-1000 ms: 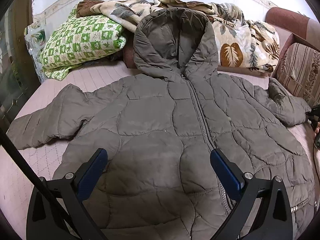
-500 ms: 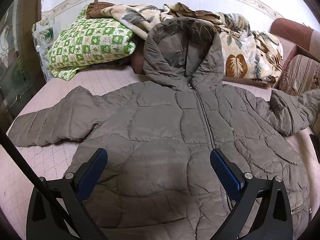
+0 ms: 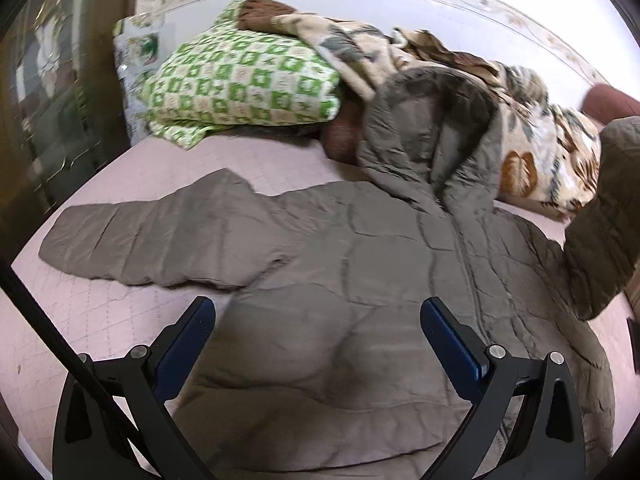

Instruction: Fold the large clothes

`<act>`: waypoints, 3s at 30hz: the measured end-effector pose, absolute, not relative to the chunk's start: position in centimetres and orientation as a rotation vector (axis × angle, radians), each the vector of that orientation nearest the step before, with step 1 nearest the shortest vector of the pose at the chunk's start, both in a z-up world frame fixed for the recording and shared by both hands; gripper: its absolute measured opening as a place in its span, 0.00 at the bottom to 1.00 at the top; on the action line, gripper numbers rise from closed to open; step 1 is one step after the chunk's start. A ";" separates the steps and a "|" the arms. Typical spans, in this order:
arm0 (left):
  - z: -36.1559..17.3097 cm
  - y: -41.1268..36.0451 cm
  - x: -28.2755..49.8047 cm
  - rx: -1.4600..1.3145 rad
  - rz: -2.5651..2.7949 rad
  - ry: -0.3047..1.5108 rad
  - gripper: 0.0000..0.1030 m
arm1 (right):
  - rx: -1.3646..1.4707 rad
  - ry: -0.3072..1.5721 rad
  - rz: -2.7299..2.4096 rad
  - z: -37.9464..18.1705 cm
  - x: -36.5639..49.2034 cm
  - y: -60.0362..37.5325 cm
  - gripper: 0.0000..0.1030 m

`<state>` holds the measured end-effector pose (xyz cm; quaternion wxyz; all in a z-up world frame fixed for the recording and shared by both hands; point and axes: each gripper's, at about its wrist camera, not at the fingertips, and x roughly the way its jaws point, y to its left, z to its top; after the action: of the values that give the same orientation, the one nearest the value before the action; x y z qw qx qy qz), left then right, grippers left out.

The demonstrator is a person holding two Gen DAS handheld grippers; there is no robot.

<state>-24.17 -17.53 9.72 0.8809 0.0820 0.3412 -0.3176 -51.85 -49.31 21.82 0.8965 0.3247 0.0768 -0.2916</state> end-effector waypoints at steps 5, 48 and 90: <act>9.6 -15.8 -22.3 0.138 -0.621 0.731 0.99 | 0.617 0.315 -0.517 17.7 -44.0 -45.1 0.09; 3.7 -25.4 -18.4 0.439 -0.503 0.871 0.99 | 0.562 0.847 -0.871 2.2 -41.6 -53.5 0.41; 6.5 -1.7 -4.1 -0.230 -0.299 0.962 0.94 | 0.465 0.704 -0.479 6.1 -37.7 -35.9 0.57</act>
<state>-4.07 -1.74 6.55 0.8695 -0.1099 0.4599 -0.1429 -37.67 -35.88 6.07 0.8846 0.2233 0.3385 -0.2302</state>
